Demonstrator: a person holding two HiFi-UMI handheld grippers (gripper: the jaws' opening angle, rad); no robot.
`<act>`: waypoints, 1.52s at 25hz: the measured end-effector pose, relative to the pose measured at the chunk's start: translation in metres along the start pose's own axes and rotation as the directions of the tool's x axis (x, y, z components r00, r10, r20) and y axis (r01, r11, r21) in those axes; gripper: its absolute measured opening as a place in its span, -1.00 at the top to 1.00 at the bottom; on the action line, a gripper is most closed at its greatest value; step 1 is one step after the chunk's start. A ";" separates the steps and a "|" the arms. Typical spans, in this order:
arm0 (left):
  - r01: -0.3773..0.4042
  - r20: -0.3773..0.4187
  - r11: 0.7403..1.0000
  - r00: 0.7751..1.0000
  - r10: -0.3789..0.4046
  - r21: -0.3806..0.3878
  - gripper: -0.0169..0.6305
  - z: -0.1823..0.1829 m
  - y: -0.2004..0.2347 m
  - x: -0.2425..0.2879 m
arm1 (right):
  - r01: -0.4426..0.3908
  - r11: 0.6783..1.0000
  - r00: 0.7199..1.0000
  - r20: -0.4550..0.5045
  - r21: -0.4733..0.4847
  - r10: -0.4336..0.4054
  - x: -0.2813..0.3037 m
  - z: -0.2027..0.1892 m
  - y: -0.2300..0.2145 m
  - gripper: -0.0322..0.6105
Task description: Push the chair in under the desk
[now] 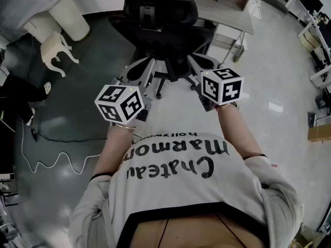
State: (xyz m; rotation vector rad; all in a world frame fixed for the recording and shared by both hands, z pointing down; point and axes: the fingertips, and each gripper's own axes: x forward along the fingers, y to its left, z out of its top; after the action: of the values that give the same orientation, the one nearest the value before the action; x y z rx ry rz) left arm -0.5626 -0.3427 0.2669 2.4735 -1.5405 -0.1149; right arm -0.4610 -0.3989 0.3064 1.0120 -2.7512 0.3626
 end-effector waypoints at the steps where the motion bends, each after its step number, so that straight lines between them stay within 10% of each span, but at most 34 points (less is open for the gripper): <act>1: -0.010 0.001 1.000 1.000 0.010 0.001 0.90 -0.001 -0.001 -0.001 | -0.005 1.000 1.000 0.012 -0.005 0.005 -0.004 0.001 0.002 0.85; 10: -0.047 -0.006 0.999 0.999 0.047 -0.001 0.90 -0.017 -0.018 -0.008 | -0.066 0.995 0.987 0.155 0.080 0.053 -0.033 0.014 0.007 0.86; 38: -0.094 0.009 0.995 0.996 0.094 -0.011 0.90 -0.038 -0.065 -0.033 | -0.004 1.000 0.996 0.090 0.021 0.002 -0.084 -0.021 -0.002 0.86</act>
State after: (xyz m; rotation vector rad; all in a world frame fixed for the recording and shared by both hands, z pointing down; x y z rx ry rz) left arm -0.5137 -0.2804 0.2871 2.3908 -1.6529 -0.1185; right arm -0.3948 -0.3435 0.3054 1.0540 -2.8346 0.3552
